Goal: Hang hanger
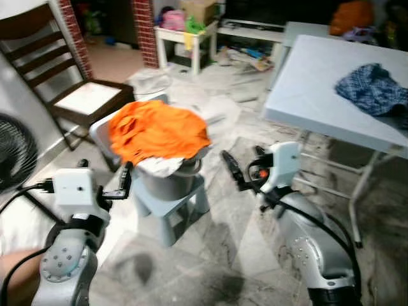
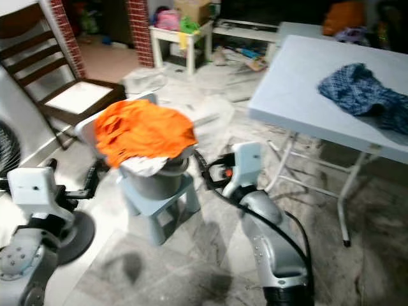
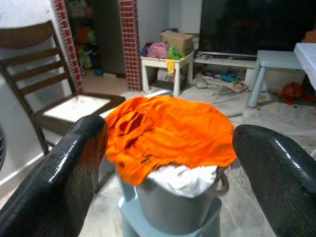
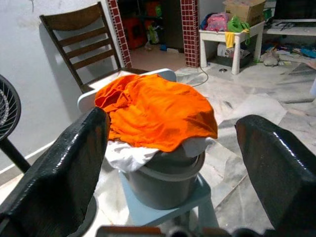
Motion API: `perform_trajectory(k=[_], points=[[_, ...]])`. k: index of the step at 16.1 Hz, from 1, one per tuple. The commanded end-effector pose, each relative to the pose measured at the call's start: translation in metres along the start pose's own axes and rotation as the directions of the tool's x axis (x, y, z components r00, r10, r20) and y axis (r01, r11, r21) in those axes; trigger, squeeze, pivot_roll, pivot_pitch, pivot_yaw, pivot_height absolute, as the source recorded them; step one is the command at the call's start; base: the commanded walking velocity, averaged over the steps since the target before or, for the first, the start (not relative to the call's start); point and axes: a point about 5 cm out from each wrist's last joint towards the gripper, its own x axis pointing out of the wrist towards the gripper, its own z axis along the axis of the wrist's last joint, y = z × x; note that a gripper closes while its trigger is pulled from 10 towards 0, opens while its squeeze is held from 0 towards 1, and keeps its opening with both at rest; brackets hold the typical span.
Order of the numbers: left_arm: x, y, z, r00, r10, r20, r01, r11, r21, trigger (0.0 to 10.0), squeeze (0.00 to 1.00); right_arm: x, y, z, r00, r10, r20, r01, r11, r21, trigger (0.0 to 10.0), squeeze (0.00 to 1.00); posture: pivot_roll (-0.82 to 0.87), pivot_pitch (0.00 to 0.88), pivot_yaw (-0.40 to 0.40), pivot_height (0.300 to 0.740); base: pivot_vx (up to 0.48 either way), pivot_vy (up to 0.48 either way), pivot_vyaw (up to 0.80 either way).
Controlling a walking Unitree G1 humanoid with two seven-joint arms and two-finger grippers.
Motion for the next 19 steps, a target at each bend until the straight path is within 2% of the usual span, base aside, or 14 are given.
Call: perform_trajectory(k=[1, 7, 11, 14, 16, 19], points=[[0.000, -0.003, 0.001, 1.000, -0.012, 0.008, 0.012, 1.000, -0.002, 10.0, 0.00, -0.002, -0.006, 0.003, 1.000, -0.016, 0.008, 0.016, 1.000, -0.007, 10.0, 0.00, 0.02, 0.084, -0.007, 0.740, 0.394, 0.277, 0.00], [0.000, -0.003, 0.000, 1.000, -0.010, 0.008, 0.010, 1.000, -0.002, 10.0, 0.00, -0.001, -0.003, 0.003, 1.000, -0.006, 0.010, 0.006, 1.000, -0.011, 10.0, 0.00, 0.02, 0.083, -0.007, 0.740, 0.392, 0.276, 0.00], [-0.002, -0.002, -0.004, 1.000, -0.028, -0.002, 0.028, 0.999, 0.040, 10.0, 0.00, 0.000, -0.002, 0.004, 1.000, 0.001, 0.013, -0.001, 1.000, -0.012, 10.0, 0.00, 0.03, 0.084, -0.012, 0.740, 0.400, 0.264, 0.00], [0.001, 0.012, -0.011, 1.000, 0.023, -0.021, -0.024, 1.000, -0.007, 10.0, 0.00, 0.002, -0.001, 0.003, 1.000, 0.009, 0.012, -0.009, 1.000, -0.012, 10.0, 0.00, 0.03, 0.085, -0.016, 0.740, 0.421, 0.000, 0.00], [0.004, 0.014, -0.006, 1.000, 0.024, 0.000, -0.024, 1.000, 0.015, 10.0, 0.00, 0.003, 0.000, 0.004, 1.000, 0.012, 0.015, -0.012, 1.000, -0.012, 10.0, 0.00, 0.04, 0.081, -0.020, 0.740, 0.428, 0.000, 0.00], [0.009, 0.015, -0.002, 0.997, 0.071, 0.012, -0.071, 0.997, 0.018, 10.0, 0.00, 0.004, 0.001, 0.005, 0.999, 0.012, 0.034, -0.012, 1.000, -0.009, 10.0, 0.00, 0.04, 0.078, -0.021, 0.740, 0.000, 0.000, 0.00]])
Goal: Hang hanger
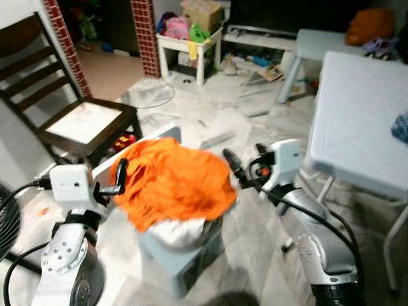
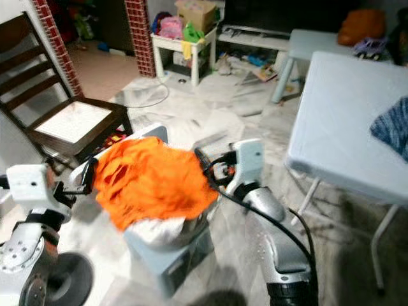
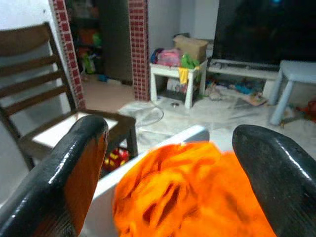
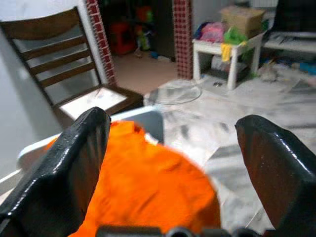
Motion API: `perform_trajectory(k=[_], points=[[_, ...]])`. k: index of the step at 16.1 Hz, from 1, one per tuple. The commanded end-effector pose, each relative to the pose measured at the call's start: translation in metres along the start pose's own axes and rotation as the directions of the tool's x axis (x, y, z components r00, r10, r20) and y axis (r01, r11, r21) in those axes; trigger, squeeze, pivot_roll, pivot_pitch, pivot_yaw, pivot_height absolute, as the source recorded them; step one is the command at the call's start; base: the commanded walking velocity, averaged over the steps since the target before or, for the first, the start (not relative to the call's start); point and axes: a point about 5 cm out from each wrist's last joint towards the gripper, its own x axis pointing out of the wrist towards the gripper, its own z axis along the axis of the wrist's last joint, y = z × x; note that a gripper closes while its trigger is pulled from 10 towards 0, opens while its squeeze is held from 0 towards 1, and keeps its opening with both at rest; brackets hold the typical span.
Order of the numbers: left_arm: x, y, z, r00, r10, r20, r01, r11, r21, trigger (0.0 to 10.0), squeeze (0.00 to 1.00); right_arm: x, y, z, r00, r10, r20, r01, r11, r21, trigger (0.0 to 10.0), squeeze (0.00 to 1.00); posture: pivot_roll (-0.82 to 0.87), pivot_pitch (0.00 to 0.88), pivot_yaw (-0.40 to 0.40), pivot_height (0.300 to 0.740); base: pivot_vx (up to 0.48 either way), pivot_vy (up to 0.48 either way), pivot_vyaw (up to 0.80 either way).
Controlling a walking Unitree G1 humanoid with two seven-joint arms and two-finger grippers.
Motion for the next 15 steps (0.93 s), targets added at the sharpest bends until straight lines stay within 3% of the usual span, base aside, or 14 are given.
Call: perform_trajectory(k=[1, 7, 15], points=[[-0.0036, 0.0025, 0.0010, 1.000, -0.004, 0.006, 0.003, 1.000, 0.021, 10.0, 0.00, 0.0016, 0.0050, 0.0012, 1.000, 0.008, 0.013, -0.008, 1.000, 0.005, 10.0, 0.00, 0.04, 0.078, -0.021, 0.740, 0.000, 0.000, 0.00], [-0.0056, -0.0028, 0.0011, 1.000, -0.009, 0.016, 0.009, 1.000, -0.001, 10.0, 0.00, 0.0028, 0.0054, 0.0006, 1.000, 0.013, 0.008, -0.013, 1.000, -0.020, 10.0, 0.00, 0.04, 0.077, -0.022, 0.740, 0.000, 0.000, 0.00], [-0.0035, -0.0022, 0.0002, 1.000, -0.001, 0.019, 0.001, 1.000, 0.001, 10.0, 0.00, 0.0024, 0.0074, 0.0009, 1.000, 0.021, 0.016, -0.021, 0.999, -0.033, 10.0, 0.00, 0.04, 0.079, -0.022, 0.740, 0.000, 0.000, 0.61]])
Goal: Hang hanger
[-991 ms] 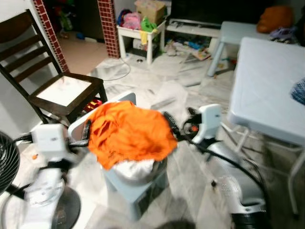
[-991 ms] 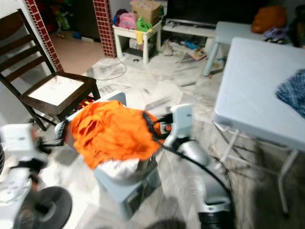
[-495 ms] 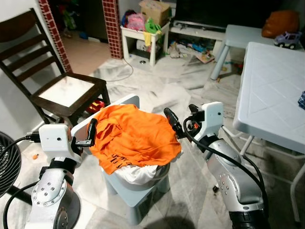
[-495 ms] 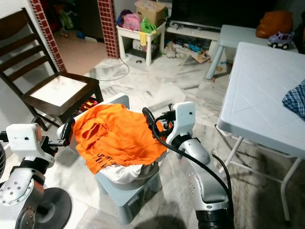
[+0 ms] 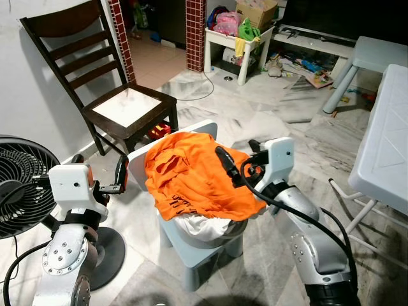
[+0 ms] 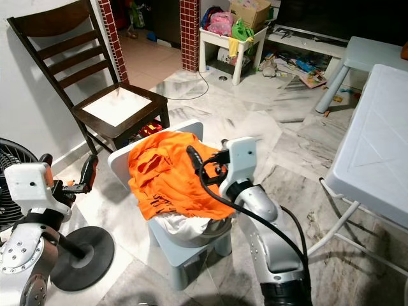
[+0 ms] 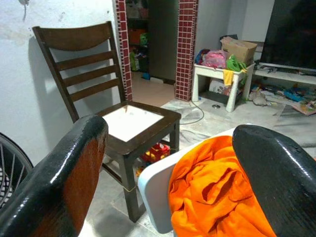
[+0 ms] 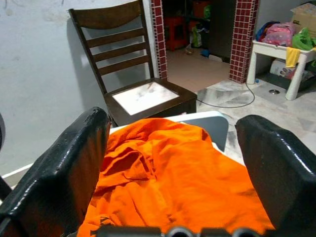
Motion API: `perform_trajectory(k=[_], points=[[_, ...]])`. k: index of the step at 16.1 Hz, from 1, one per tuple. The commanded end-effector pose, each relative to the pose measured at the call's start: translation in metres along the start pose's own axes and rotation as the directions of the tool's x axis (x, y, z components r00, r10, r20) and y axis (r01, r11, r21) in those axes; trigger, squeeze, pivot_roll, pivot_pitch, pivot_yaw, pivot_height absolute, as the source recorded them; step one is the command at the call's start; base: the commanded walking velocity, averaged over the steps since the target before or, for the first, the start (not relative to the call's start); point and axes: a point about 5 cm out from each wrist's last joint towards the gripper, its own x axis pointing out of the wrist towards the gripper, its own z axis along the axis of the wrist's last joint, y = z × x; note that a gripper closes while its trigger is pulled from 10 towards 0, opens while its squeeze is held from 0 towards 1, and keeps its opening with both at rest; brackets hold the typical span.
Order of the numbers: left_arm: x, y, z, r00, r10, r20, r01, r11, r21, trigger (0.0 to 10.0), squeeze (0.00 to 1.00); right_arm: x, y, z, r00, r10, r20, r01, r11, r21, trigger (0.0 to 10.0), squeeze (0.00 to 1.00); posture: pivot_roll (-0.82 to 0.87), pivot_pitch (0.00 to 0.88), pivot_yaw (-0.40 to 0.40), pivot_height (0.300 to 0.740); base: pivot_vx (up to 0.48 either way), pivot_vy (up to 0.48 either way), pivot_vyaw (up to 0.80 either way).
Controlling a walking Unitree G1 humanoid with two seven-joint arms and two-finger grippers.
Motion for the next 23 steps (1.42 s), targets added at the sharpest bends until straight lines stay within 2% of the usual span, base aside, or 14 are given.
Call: perform_trajectory(k=[1, 13, 15, 20, 21, 23], points=[[0.000, 0.000, 0.000, 1.000, 0.002, 0.001, -0.002, 1.000, 0.004, 10.0, 0.00, 0.000, 0.000, 0.001, 1.000, 0.001, 0.006, -0.001, 1.000, -0.004, 10.0, 0.00, 0.04, 0.079, -0.022, 0.740, 0.000, 0.000, 0.48], [-0.001, -0.008, -0.005, 1.000, -0.023, -0.018, 0.022, 1.000, -0.017, 10.0, 0.00, 0.000, -0.002, 0.001, 1.000, -0.027, 0.004, 0.027, 0.999, 0.016, 10.0, 0.00, 0.04, 0.086, -0.016, 0.740, 0.273, 0.000, 0.00], [-0.001, -0.007, -0.007, 0.999, 0.000, -0.035, -0.001, 1.000, -0.025, 10.0, 0.00, -0.001, -0.001, 0.000, 1.000, -0.026, 0.003, 0.026, 1.000, 0.014, 10.0, 0.00, 0.04, 0.087, -0.016, 0.740, 0.000, 0.000, 0.00], [0.002, 0.007, -0.015, 0.992, 0.094, -0.080, -0.090, 0.994, 0.056, 10.0, 0.00, -0.001, 0.001, -0.001, 1.000, -0.003, -0.013, 0.003, 1.000, 0.010, 10.0, 0.00, 0.04, 0.095, -0.024, 0.740, 0.000, 0.000, 0.00], [0.005, 0.014, -0.024, 0.987, 0.100, -0.124, -0.089, 0.992, 0.092, 10.0, 0.00, -0.001, 0.005, -0.001, 1.000, 0.021, -0.016, -0.021, 1.000, 0.013, 10.0, 0.00, 0.04, 0.107, -0.029, 0.740, 0.000, 0.000, 0.00], [0.013, 0.018, -0.039, 0.974, 0.067, -0.214, -0.048, 0.995, 0.093, 10.0, 0.00, -0.002, 0.008, -0.001, 0.999, 0.041, -0.024, -0.041, 0.999, 0.015, 10.0, 0.00, 0.04, 0.119, -0.033, 0.740, 0.000, 0.000, 0.00]])
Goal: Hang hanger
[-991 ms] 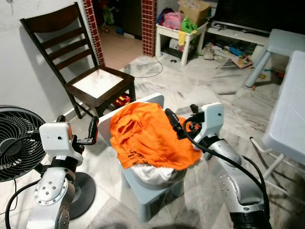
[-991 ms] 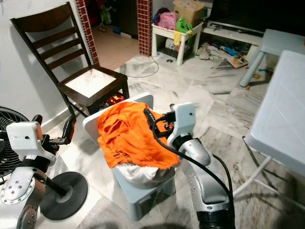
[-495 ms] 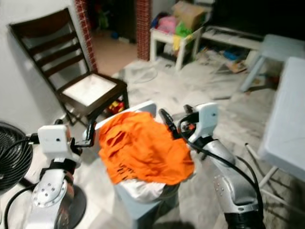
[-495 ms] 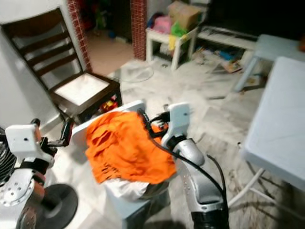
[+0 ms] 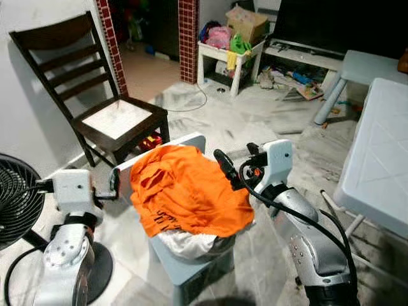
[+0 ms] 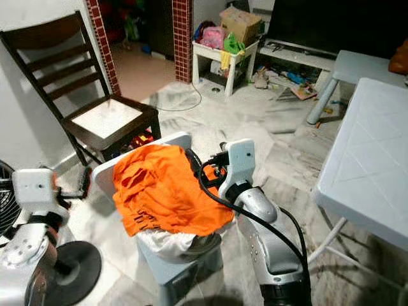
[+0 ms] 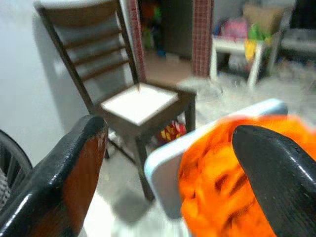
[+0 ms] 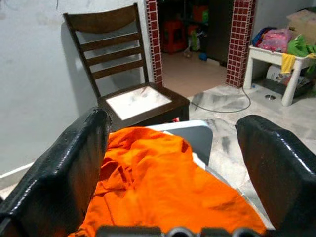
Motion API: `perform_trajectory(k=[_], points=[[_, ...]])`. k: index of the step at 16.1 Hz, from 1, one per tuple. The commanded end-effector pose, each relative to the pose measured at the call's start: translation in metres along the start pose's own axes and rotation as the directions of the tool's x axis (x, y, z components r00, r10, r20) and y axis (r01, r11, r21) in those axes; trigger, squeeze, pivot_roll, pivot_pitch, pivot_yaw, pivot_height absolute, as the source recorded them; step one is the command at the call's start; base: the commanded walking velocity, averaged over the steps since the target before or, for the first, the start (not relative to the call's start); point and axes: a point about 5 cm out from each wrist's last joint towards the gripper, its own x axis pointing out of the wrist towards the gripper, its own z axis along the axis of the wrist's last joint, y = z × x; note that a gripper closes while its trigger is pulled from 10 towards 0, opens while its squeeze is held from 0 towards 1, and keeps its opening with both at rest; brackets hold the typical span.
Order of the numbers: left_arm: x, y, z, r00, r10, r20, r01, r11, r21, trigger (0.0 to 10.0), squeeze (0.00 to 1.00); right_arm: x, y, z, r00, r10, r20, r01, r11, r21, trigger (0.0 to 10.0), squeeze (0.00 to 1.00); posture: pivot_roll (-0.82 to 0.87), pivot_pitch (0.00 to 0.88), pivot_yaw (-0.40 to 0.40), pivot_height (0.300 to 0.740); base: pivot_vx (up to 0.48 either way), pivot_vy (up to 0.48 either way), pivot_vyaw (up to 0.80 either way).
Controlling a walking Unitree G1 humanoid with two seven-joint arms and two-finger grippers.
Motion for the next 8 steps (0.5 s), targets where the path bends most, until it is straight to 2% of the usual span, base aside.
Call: perform_trajectory(k=[1, 2, 3, 5, 7, 8], points=[[0.014, -0.006, -0.015, 0.994, -0.031, -0.102, 0.030, 0.999, -0.014, 10.0, 0.00, -0.001, 0.005, 0.003, 1.000, 0.019, -0.001, -0.019, 1.000, 0.019, 10.0, 0.00, 0.04, 0.125, -0.036, 0.740, 0.000, 0.000, 0.00], [0.019, -0.008, -0.019, 0.991, -0.038, -0.126, 0.035, 0.999, -0.022, 10.0, 0.00, 0.000, 0.005, 0.003, 1.000, 0.020, -0.004, -0.019, 0.999, 0.034, 10.0, 0.00, 0.04, 0.125, -0.036, 0.740, 0.000, 0.000, 0.00], [0.035, -0.022, -0.028, 0.981, -0.067, -0.180, 0.055, 0.996, -0.072, 10.0, 0.00, 0.001, 0.011, 0.006, 0.999, 0.050, -0.006, -0.050, 0.997, 0.053, 10.0, 0.00, 0.02, 0.131, -0.035, 0.740, 0.000, 0.000, 0.00], [0.051, -0.044, -0.030, 0.972, -0.131, -0.197, 0.106, 0.986, -0.131, 10.0, 0.00, 0.001, 0.019, 0.011, 0.993, 0.119, -0.021, -0.118, 0.991, 0.062, 10.0, 0.00, -0.01, 0.136, -0.029, 0.740, 0.000, 0.000, 0.00], [0.057, -0.055, -0.027, 0.968, -0.168, -0.186, 0.144, 0.980, -0.135, 10.0, 0.00, -0.009, 0.025, 0.004, 0.966, 0.230, -0.119, -0.222, 0.972, 0.078, 10.0, 0.00, -0.03, 0.139, -0.017, 0.740, 0.000, 0.000, 0.00], [0.058, -0.057, -0.027, 0.967, -0.177, -0.181, 0.151, 0.978, -0.145, 10.0, 0.00, -0.013, 0.023, 0.000, 0.962, 0.233, -0.141, -0.225, 0.972, 0.071, 10.0, 0.00, -0.04, 0.139, -0.014, 0.740, 0.000, 0.000, 0.00]])
